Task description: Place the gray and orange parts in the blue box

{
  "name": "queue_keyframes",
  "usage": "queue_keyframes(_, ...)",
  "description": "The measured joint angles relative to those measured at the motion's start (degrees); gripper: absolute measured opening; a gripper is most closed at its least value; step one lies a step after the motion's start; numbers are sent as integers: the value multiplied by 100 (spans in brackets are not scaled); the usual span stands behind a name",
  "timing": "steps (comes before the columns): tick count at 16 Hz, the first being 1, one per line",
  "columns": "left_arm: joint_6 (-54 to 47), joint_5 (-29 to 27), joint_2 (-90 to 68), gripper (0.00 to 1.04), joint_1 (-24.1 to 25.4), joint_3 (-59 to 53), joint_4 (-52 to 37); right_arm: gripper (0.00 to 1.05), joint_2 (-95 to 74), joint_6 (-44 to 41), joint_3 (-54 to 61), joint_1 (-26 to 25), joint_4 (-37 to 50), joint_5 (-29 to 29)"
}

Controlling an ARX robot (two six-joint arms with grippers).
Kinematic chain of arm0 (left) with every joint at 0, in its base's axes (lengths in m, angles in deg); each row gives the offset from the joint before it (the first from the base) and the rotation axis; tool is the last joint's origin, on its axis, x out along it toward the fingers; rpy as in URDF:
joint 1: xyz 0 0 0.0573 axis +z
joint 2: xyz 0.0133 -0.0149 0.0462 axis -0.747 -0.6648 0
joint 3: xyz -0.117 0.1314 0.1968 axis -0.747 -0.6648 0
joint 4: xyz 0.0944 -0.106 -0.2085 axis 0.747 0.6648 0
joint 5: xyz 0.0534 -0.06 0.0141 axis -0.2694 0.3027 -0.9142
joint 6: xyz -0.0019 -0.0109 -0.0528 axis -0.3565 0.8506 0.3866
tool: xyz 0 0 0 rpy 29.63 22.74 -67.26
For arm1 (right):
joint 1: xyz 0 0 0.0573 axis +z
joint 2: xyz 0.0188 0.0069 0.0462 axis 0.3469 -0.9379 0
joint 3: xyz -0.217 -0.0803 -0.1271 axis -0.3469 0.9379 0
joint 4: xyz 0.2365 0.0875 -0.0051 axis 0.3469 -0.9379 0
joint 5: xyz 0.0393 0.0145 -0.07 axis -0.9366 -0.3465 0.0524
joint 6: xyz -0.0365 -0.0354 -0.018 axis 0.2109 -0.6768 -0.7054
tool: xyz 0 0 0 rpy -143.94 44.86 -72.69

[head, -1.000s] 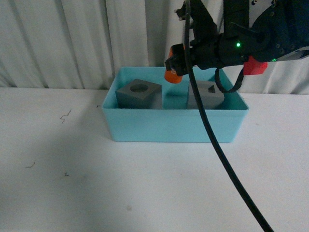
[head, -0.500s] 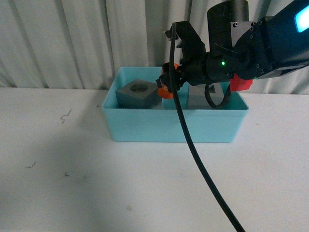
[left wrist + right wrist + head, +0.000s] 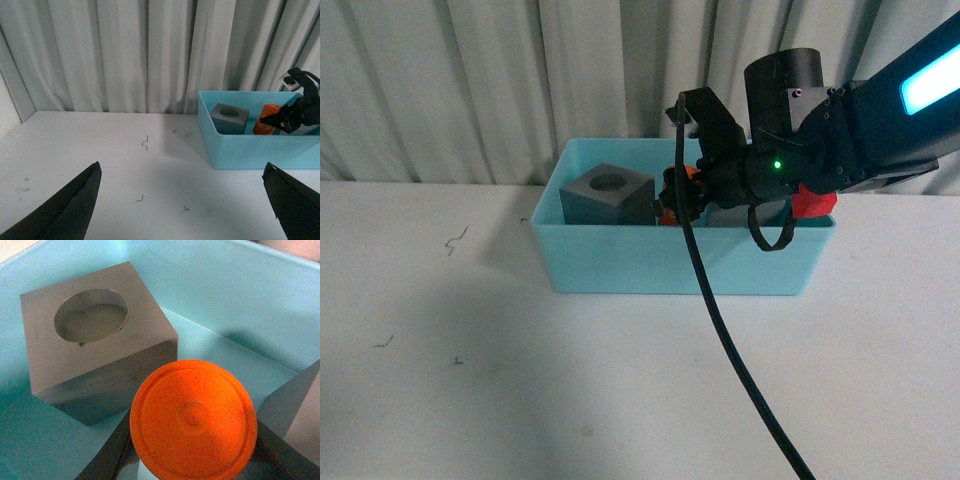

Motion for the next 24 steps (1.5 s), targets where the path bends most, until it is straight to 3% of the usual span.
queue_keyframes(6, 0, 0, 0, 98, 0, 0, 0, 47, -96, -59, -162, 9, -68, 39)
queue_keyframes(12, 0, 0, 0, 98, 0, 0, 0, 99, -96, -107, -125, 7, 52, 20)
queue_keyframes(19, 0, 0, 0, 98, 0, 0, 0, 98, 304, -269, 522, -28, 667, 184)
queue_keyframes(22, 0, 0, 0, 98, 0, 0, 2, 98, 1884, -535, 2273, -361, 1773, 267)
queue_keyframes(24, 0, 0, 0, 98, 0, 0, 0, 98, 3495, -358, 4234, -970, 2848, 822)
